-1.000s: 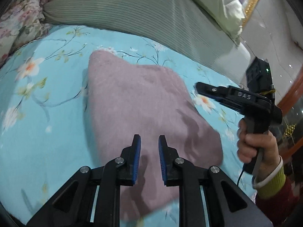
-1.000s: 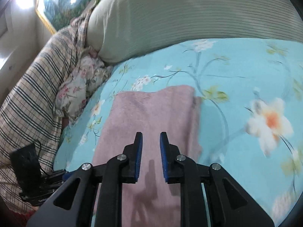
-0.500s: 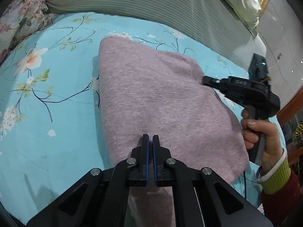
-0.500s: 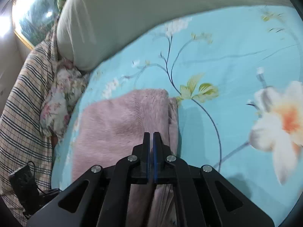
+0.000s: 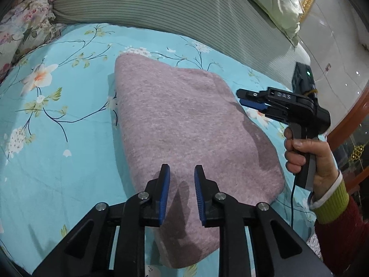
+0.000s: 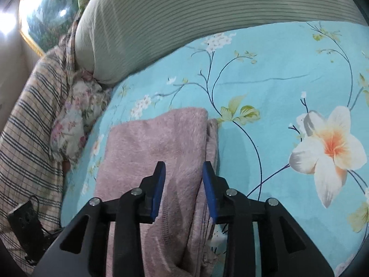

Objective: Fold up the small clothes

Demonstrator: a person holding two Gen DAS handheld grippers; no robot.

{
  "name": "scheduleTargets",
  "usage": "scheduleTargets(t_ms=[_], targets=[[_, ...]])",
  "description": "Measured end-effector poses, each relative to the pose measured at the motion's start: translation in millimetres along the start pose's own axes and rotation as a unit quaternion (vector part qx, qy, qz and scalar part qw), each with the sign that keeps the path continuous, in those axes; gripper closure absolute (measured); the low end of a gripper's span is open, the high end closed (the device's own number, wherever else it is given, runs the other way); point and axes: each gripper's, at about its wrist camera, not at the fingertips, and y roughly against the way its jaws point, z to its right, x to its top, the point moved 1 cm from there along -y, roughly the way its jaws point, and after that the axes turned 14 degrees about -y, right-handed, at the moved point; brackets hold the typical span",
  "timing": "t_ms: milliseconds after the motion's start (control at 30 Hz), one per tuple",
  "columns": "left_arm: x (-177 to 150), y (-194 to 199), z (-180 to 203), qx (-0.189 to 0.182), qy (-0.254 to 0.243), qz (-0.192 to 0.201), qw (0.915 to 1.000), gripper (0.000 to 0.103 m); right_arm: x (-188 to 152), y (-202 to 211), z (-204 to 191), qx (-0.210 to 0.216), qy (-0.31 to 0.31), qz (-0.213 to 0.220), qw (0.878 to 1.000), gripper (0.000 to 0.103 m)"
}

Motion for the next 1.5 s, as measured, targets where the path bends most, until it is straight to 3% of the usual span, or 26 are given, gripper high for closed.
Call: scheduleTargets(t_ms=[133,200,233,333,433,533,600,733,867,967,1000,1067,1133,1267,1400,1500], targets=[[-1,-2,2,-0.003,-0.002,-0.002,1.0000,0.081,2,-15,0,0.000,-0.001,-0.017,1.000,0.072],[1,-3,3,-0.005,-0.003,-0.004,1.0000,0.080,2,-13,-6,0.006,0.011,-0.009,1.000,0.087],[2,-4,3,-0.004,-0.006,-0.004,1.0000,0.080,2,-9,-9,0.010,0.014,-0.003,1.000,0.095],[6,-4,6,-0.001,-0.015,-0.003,0.9999,0.079,4,24,-19,0.052,0.015,0.044,0.998,0.096],[3,-8,7,-0.001,-0.024,-0.007,0.9997,0.073,4,36,-6,0.033,-0.001,0.067,0.997,0.101],[-3,-18,8,0.002,-0.031,-0.018,0.9994,0.073,4,10,22,-0.009,-0.026,0.027,0.999,0.101],[-5,-19,7,0.000,-0.028,-0.022,0.9994,0.073,0,7,31,-0.039,-0.035,0.025,0.998,0.099],[0,-8,5,-0.006,-0.019,-0.013,0.9997,0.073,-5,36,2,0.010,-0.010,0.055,0.998,0.097],[16,-8,0,0.003,-0.010,-0.004,0.9999,0.072,-9,20,-41,0.053,0.044,0.000,0.998,0.097],[28,-12,-7,0.007,0.007,0.003,1.0000,0.072,-9,-13,-41,-0.004,0.045,-0.025,0.999,0.097],[29,-14,-8,0.006,0.010,0.002,0.9999,0.072,-9,-23,-32,-0.036,0.032,-0.027,0.998,0.097],[27,-21,-11,0.006,0.012,-0.010,0.9999,0.072,-10,-31,-8,-0.054,-0.001,-0.031,0.998,0.100],[18,-29,-10,0.001,0.004,-0.020,0.9998,0.072,-15,-28,15,-0.043,-0.030,-0.019,0.998,0.102],[11,-35,-3,0.025,-0.034,-0.017,0.9990,0.073,-18,-16,30,-0.028,-0.054,-0.003,0.998,0.103],[13,-29,2,0.038,-0.042,-0.021,0.9982,0.072,-22,3,11,-0.033,-0.021,0.016,0.999,0.098],[7,-12,6,0.024,-0.041,-0.014,0.9988,0.072,-40,34,-8,-0.002,0.007,0.033,0.999,0.098]])
